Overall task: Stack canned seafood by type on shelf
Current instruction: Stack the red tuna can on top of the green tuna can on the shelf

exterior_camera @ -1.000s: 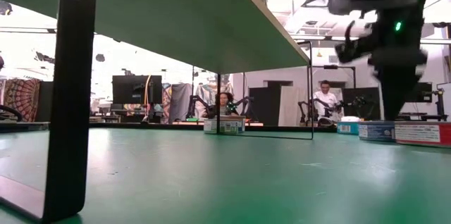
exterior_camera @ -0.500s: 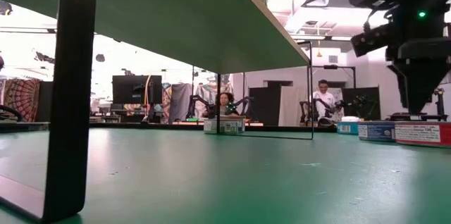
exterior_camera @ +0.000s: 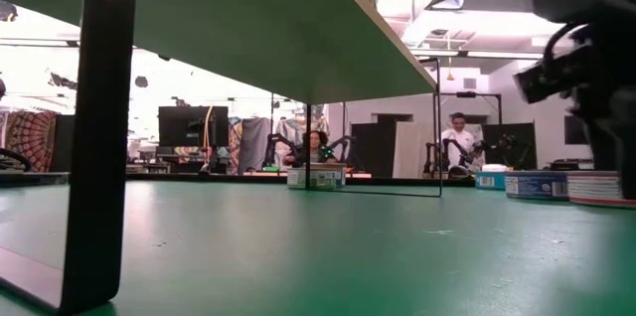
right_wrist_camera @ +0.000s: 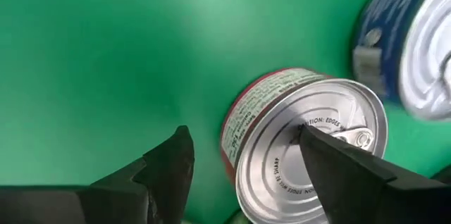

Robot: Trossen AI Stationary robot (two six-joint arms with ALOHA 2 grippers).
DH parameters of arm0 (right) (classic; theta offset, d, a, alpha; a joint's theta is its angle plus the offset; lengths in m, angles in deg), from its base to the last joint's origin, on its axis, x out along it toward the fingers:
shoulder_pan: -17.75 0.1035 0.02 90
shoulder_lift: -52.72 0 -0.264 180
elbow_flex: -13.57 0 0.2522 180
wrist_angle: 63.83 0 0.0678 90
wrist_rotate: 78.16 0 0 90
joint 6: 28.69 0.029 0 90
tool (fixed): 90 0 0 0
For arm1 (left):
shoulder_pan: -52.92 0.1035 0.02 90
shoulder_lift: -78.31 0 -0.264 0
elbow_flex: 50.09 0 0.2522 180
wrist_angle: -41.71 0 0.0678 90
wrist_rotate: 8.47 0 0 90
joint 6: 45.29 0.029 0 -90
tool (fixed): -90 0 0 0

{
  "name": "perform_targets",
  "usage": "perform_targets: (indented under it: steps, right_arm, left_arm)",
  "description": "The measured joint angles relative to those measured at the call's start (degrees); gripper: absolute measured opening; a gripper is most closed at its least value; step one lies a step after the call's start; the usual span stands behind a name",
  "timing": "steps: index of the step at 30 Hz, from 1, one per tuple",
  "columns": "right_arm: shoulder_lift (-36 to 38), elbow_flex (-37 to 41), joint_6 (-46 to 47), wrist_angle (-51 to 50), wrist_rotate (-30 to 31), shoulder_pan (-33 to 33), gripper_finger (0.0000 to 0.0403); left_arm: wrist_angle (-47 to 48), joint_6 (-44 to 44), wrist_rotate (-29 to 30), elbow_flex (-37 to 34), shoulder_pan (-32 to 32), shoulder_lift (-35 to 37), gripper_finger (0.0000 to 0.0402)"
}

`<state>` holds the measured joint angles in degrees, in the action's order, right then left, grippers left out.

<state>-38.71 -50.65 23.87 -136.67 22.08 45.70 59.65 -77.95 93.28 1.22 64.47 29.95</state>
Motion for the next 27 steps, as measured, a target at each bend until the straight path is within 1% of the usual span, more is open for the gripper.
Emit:
perform_targets:
  steps: [3,10,17,20,21,24,27]
  right_arm:
    - [2.5,-1.6,1.6,-3.2,-0.1,0.6,0.0285]
    - [12.7,-0.9,8.5,-5.2,-0.1,1.2,0.0285]
    - [27.2,7.3,15.9,-5.2,-6.0,-3.8,0.0285]
    - [32.6,11.4,19.3,-5.3,-7.3,-5.8,0.0281]
    - [33.8,12.5,20.2,-5.5,-7.3,-6.6,0.0279]
    - [35.5,12.7,20.9,-4.7,-5.7,-8.8,0.0268]
    - [34.8,12.7,20.6,-4.7,-5.8,-11.4,0.025]
  left_arm:
    - [0.0,-0.2,0.0,0.0,0.0,0.0,0.0281]
    - [0.3,-1.0,0.0,0.0,0.0,0.0,0.0281]
    - [0.3,-1.0,0.0,0.0,0.0,0.0,0.0281]
    - [0.3,-1.0,0.0,0.0,0.0,0.0,0.0281]
    - [0.3,-1.0,-0.2,0.0,0.0,0.0,0.0281]
    - [0.3,-1.1,-1.3,0.0,0.0,0.0,0.0281]
    - [0.6,-1.0,-1.4,0.0,0.0,0.0,0.0281]
